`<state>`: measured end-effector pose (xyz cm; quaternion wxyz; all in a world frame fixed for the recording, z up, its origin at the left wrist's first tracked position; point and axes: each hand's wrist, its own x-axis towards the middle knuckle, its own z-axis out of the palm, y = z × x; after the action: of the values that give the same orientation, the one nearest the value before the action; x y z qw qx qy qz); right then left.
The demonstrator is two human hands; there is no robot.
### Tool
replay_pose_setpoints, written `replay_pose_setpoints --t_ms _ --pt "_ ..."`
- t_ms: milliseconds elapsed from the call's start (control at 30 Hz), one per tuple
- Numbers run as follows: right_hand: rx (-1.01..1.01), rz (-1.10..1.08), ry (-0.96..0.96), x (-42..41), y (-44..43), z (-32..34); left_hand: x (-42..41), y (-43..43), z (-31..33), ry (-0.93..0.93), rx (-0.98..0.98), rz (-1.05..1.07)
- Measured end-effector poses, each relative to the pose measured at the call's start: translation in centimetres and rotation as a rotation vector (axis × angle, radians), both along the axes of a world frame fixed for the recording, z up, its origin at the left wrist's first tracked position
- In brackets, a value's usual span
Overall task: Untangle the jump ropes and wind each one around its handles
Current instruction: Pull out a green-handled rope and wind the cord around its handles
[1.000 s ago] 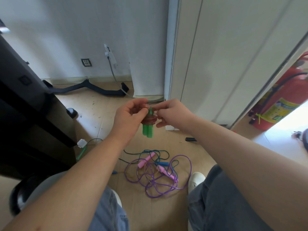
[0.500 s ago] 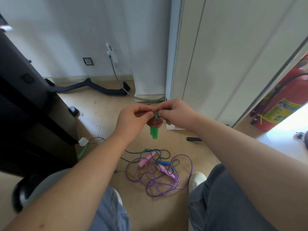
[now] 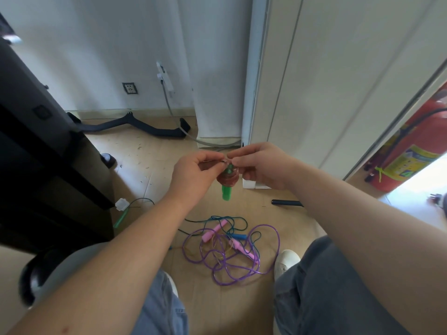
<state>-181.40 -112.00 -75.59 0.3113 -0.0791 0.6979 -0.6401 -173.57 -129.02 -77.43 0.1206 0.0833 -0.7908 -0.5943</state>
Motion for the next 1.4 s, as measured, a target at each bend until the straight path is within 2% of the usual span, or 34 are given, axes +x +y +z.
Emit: replay_pose_setpoints --t_ms 200,367,667,867,1133,1233,1400 --pt "0.074 0.059 -0.069 0.1 0.1 -0.4 0.0 0.2 -0.5 -0.015 -0.14 0.029" --pt "0.118 0.057 -0.074 -0.2 0.3 -0.4 0.3 0.6 -0.4 -0.003 -0.183 0.036" --pt "0.001 0.018 -0.314 -0.1 0.2 0.3 0.3 0.6 -0.3 0.031 -0.137 0.07" --pt "0.062 0.036 -0.326 0.0 0.4 0.0 0.3 0.8 -0.7 0.009 -0.176 0.061" --pt "0.07 0.04 -0.42 -0.4 0.8 0.1 0.2 0.5 -0.8 0.041 -0.184 -0.059" --pt "0.077 0.119 -0.457 -0.4 0.9 -0.2 0.3 0.5 -1.1 0.05 -0.164 -0.13" --pt "0.025 0.155 -0.413 -0.2 1.4 0.3 0.2 0.5 -1.4 0.022 -0.13 -0.168"
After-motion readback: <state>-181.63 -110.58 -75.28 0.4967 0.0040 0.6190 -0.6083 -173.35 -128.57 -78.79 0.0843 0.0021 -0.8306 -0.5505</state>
